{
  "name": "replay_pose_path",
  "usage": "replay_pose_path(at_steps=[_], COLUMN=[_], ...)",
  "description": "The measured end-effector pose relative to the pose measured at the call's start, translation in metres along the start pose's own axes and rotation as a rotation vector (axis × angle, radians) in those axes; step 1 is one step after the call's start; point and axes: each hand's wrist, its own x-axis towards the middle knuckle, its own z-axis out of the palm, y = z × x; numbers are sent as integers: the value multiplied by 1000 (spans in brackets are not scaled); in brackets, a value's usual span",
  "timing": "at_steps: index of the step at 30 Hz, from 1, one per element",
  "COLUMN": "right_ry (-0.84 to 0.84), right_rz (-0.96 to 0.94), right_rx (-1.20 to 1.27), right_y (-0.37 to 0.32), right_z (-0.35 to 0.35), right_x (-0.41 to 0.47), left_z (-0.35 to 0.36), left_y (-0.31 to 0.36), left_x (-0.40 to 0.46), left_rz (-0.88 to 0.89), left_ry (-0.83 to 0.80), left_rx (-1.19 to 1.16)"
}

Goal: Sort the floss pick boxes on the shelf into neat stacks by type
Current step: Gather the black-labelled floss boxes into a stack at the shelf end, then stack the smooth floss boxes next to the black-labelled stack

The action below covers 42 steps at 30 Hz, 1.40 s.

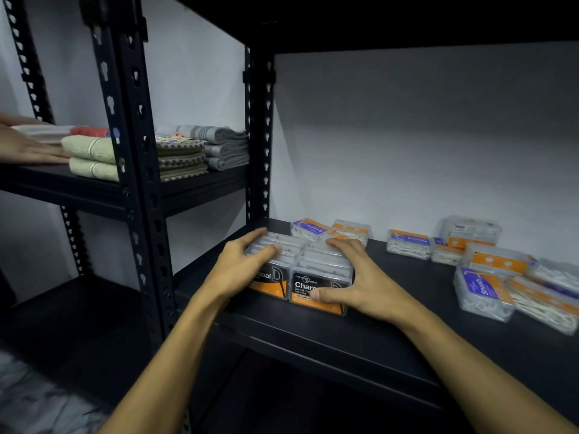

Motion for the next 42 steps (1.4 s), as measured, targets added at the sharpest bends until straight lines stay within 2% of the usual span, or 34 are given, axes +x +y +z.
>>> replay_pose_path(at_steps=[17,21,24,26,28,31,36,39,42], right_ry=[54,61,132,237,371,572,705,688,535], right_rz=[-10,1,12,20,47,52,22,83,242], right_rx=[-28,-1,123,205,226,87,-227,-366,-486], right_y=[-3,-3,-3,-2,0,13,55,71,84], right_z=[2,1,-7,-15,-26,-42,-81,-99,-107], right_x=[-5,-9,-15,-20,-29,-49,-93,-113,-125], left_z=[3,3,-1,-3,-4,-6,23,62,105], left_y=[3,2,0,3,6,22,90,122,132], left_x=[-3,-5,-7,-10,-11,-11,15,36,58], left_rz=[28,15,8,19,44,163,421,412,307], left_ry=[39,57,109,143,162,202,115,-93,-283], left_rx=[-12,-118,-262,-261,-193,34,382,540,780])
